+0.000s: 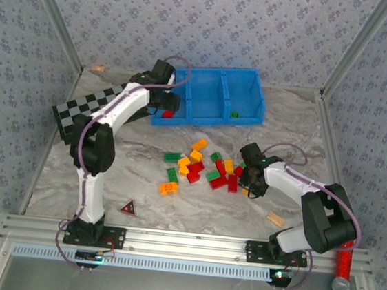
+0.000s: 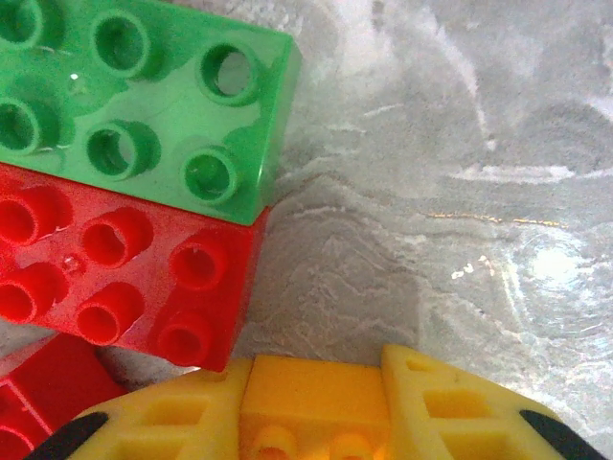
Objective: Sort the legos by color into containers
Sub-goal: Pick up the lego from the bottom-center of the table.
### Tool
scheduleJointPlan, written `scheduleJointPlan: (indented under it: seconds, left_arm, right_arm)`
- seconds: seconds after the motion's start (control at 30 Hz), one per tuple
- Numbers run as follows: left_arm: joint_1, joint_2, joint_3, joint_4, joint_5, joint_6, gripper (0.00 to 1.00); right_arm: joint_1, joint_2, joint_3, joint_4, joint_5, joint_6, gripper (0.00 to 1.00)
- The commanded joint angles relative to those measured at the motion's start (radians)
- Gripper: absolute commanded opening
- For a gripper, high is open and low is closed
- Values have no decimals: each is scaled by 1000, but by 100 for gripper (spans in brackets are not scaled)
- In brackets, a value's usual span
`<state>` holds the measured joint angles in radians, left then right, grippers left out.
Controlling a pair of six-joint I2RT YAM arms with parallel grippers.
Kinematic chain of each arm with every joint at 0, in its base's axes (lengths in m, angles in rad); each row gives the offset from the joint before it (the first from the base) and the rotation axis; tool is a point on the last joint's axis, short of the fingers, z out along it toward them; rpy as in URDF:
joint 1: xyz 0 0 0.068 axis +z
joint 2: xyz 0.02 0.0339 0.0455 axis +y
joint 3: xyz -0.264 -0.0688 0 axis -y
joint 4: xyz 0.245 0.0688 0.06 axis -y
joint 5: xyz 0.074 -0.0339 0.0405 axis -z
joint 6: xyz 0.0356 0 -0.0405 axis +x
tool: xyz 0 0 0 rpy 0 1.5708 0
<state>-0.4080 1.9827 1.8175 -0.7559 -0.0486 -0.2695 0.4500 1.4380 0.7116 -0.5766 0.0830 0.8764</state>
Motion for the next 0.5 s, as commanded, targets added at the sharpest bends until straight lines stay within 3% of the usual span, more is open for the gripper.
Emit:
scheduleJointPlan:
  seconds: [0.0, 0.27, 0.47]
  left_arm:
    - [-11, -112, -66, -15, 42, 22, 66]
    - [-35, -385, -331, -56, 47, 29, 67]
    - [-54, -593, -549, -99, 45, -24, 67]
  right_arm:
    - [24, 42, -49, 11, -100, 13, 31]
    - [30, -76, -9, -117, -80, -22, 28]
    - [27, -146, 117, -277, -36, -89, 27]
